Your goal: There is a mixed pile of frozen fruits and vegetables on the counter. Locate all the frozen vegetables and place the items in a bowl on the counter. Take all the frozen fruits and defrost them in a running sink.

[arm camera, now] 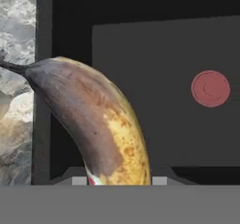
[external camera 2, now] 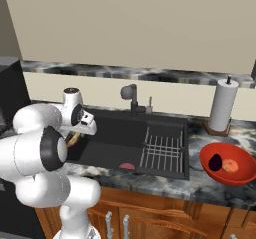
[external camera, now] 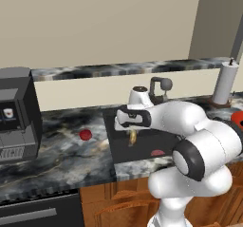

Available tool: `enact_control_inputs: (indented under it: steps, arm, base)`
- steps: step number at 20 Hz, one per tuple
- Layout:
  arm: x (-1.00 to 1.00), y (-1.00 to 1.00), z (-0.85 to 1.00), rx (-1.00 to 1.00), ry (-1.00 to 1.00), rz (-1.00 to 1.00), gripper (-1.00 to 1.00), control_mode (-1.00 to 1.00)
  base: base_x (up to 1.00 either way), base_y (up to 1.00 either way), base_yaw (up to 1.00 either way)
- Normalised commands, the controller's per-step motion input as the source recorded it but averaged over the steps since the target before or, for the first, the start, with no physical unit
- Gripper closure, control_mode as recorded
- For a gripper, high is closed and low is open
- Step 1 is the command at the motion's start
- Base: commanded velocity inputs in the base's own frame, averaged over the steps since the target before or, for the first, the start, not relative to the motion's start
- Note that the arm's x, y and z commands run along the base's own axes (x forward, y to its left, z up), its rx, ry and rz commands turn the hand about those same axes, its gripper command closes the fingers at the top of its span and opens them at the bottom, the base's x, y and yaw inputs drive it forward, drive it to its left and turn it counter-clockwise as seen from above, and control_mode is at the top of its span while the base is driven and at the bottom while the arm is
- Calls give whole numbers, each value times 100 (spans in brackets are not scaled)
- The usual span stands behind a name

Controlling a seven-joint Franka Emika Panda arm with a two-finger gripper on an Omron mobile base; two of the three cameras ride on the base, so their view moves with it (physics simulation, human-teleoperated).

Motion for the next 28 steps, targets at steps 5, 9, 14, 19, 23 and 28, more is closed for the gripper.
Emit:
enact_control_inputs:
  steps: [5,9,14,19,23,28]
  arm:
    - [64,-57,-50,5,3,3,100,-100]
    - [64,-31,-60,1,7,5,100,-100]
    - [65,-7,-63,-2,1,3,100,-100]
    - [68,-1,-60,-10,2,0,100,-100]
    - [42,0,-57,-14,-3,-1,100,-100]
    - [41,2,-48,-5,-1,-7,100,-100]
  base:
    - [0,0,0]
    - [0,0,0]
    - [0,0,0]
    - [0,0,0]
    - [0,0,0]
    - [0,0,0]
